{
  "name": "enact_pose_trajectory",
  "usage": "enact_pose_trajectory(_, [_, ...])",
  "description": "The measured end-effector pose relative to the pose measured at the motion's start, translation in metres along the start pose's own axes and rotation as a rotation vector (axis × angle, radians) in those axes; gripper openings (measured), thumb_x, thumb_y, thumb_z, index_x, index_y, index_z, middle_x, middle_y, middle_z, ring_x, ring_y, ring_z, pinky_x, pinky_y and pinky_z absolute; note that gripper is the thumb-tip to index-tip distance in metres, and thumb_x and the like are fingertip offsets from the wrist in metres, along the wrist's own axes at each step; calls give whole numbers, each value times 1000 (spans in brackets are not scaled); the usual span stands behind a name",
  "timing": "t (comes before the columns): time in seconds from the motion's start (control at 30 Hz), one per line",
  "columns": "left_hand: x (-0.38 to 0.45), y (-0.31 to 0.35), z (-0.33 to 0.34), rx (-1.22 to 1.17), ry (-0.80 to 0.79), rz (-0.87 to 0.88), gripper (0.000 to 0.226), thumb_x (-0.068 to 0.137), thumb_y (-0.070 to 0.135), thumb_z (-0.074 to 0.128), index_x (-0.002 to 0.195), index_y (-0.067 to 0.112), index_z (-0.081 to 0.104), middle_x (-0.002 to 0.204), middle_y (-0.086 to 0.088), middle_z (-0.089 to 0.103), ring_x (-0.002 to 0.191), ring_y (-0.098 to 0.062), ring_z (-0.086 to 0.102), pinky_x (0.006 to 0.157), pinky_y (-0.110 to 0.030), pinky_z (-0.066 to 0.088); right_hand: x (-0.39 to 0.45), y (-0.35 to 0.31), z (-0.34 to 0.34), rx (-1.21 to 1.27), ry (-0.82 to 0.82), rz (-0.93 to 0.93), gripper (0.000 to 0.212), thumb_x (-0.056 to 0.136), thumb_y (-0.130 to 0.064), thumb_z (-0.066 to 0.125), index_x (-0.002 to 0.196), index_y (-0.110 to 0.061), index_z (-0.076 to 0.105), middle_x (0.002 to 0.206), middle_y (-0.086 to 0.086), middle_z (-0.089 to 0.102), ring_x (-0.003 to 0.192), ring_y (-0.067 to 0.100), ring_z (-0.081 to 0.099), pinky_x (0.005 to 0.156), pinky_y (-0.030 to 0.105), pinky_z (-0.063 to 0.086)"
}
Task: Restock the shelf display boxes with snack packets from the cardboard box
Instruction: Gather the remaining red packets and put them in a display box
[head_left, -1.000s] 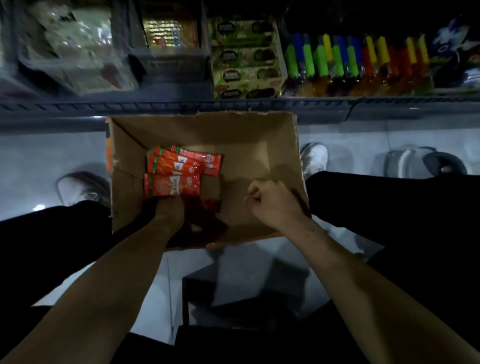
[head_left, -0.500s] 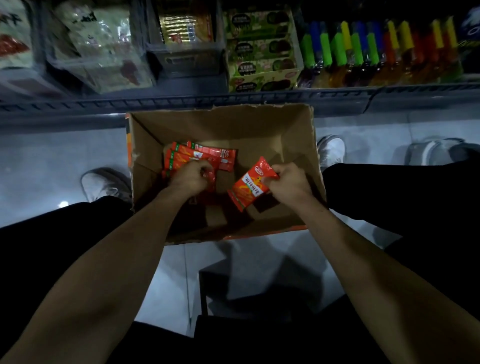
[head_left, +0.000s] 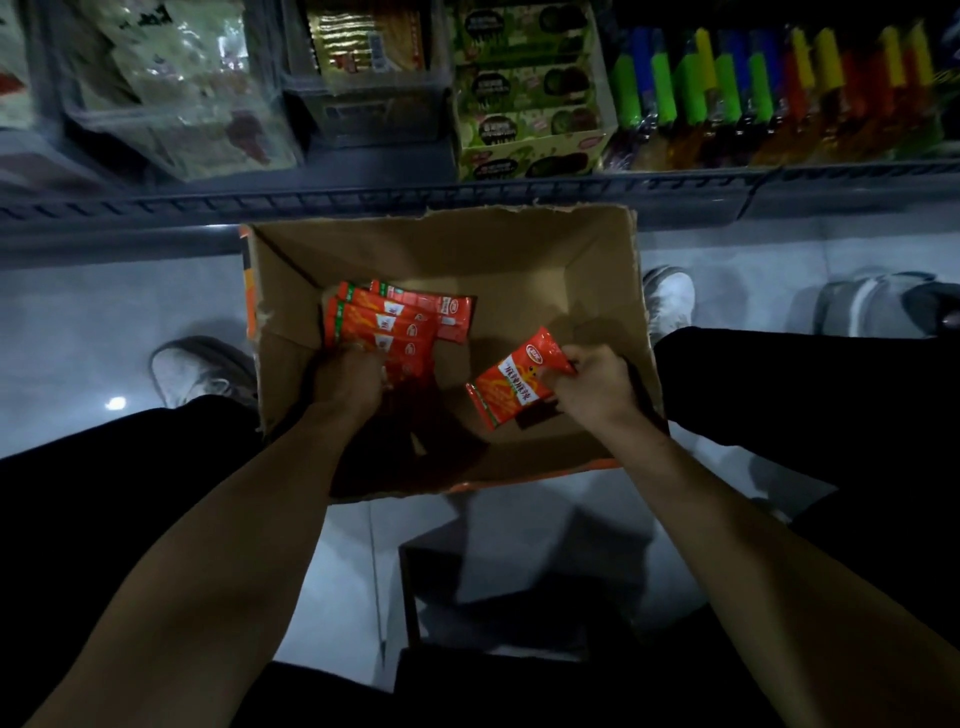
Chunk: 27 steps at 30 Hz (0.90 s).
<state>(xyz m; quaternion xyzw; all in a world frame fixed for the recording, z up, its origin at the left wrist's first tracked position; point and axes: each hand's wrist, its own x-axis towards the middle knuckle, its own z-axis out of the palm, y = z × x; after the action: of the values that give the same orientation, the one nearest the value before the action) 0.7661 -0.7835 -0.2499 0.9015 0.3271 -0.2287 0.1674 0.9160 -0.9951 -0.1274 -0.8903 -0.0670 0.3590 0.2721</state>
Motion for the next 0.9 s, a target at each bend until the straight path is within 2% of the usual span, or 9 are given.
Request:
enact_pose_trajectory(0.1, [-8,6,-24,-609,-19,-109,30,86,21,71,114,10,69,112,-10,68,102,-27,63,81,-25,43,7,-2,0,-14,-15,1,19,93,-14,59,107,-9,70,103,11,72,94,25,68,87,45,56])
enact_pose_trajectory(0.27, [-20,32,-84,-1034,-270,-112,22,88,12,67,109,16,66,94,-3,70,66,-4,64,62,-14,51,12,-14,-14,131,-76,-17,20,95,-8,48,92,-23,60,102,10,68,97,31,67,85,48,56])
enact_pose_trajectory(0.33, [-32,43,-108,-1054,-354,-34,17,87,12,68,102,17,67,91,1,72,67,-4,65,67,-14,52,5,-25,-25,236,-128,-20,20,98,-4,45,103,-21,55,108,16,66,93,29,67,74,40,60])
enact_pose_trajectory(0.43, [-54,60,-139,-1014,-372,91,9,86,13,69,94,15,69,78,8,72,69,-3,66,72,-18,53,-9,-43,-47,338,-227,-99,18,98,0,47,105,-15,54,97,16,64,74,23,65,58,27,58])
enact_pose_trajectory(0.57, [-77,69,-157,-1063,-336,149,16,85,10,69,100,3,67,91,-7,71,80,-17,63,79,-29,51,-24,-60,-73,369,-270,-328,12,93,0,58,98,-10,55,80,6,62,66,10,64,55,25,56])
enact_pose_trajectory(0.67, [-88,83,-174,-1062,-295,190,14,84,12,70,90,4,60,79,-10,66,71,-17,58,67,-27,45,-33,-71,-86,427,-234,-383,16,93,3,55,106,-5,57,80,6,62,63,7,64,54,22,55])
enact_pose_trajectory(0.77, [-98,102,-193,-1017,-146,225,21,86,13,69,78,13,50,59,2,54,51,-3,50,51,-17,39,-43,-83,-96,677,-226,-249,18,100,-27,50,112,-15,56,90,6,65,71,13,66,61,28,58])
enact_pose_trajectory(0.83, [-103,114,-203,-1017,-37,229,20,87,17,69,80,14,50,61,1,54,55,-6,53,54,-20,42,-46,-88,-104,854,-320,-135,40,95,-54,43,116,-21,52,99,6,66,88,19,67,79,40,56])
enact_pose_trajectory(0.9, [-106,126,-216,-1025,54,228,19,87,19,69,83,13,51,58,5,55,55,-6,54,56,-22,42,-50,-93,-113,809,-363,-204,51,86,-61,53,121,-24,52,109,2,68,101,19,66,92,44,52])
